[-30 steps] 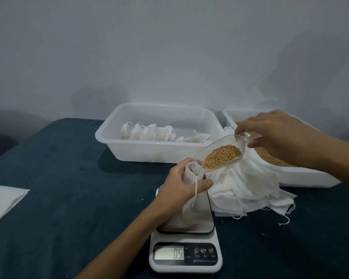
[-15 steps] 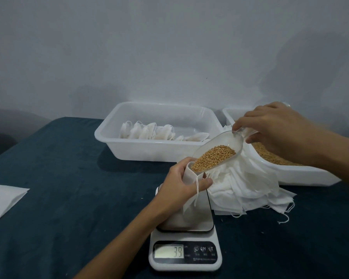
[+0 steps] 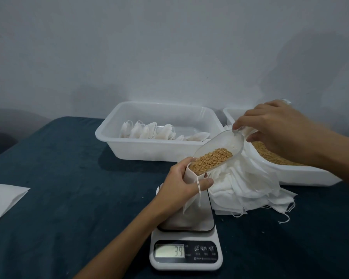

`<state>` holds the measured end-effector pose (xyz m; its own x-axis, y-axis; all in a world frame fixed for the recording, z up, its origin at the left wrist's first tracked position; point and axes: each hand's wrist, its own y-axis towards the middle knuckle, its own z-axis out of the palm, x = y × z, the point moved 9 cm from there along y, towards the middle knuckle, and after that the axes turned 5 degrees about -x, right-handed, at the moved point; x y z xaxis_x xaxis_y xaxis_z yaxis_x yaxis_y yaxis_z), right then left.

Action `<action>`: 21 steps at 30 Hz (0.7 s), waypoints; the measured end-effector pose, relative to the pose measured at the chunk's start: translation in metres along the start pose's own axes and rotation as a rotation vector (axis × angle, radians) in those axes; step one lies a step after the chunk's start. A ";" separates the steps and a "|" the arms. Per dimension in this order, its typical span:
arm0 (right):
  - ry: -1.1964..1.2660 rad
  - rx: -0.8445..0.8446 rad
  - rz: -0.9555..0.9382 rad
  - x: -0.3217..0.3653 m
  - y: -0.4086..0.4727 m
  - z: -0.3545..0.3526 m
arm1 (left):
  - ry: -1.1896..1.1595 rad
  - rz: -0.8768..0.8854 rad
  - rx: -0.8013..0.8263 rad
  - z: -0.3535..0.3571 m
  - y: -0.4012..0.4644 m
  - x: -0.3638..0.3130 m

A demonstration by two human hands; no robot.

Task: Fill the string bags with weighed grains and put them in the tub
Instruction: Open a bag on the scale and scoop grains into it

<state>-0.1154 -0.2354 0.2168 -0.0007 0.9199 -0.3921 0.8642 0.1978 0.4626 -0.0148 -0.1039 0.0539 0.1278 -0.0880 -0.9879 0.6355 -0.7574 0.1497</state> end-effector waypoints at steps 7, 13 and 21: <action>0.000 0.004 0.001 0.002 -0.001 -0.001 | -0.016 -0.003 -0.007 0.000 0.000 0.001; -0.011 0.002 0.001 0.003 0.000 -0.002 | -0.008 0.023 0.007 0.001 0.000 -0.002; -0.035 -0.035 -0.023 0.005 0.003 -0.009 | -0.015 0.014 0.001 -0.001 0.001 0.000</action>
<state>-0.1172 -0.2267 0.2233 -0.0022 0.9028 -0.4300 0.8461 0.2309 0.4805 -0.0139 -0.1040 0.0538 0.1253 -0.1078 -0.9862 0.6329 -0.7569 0.1631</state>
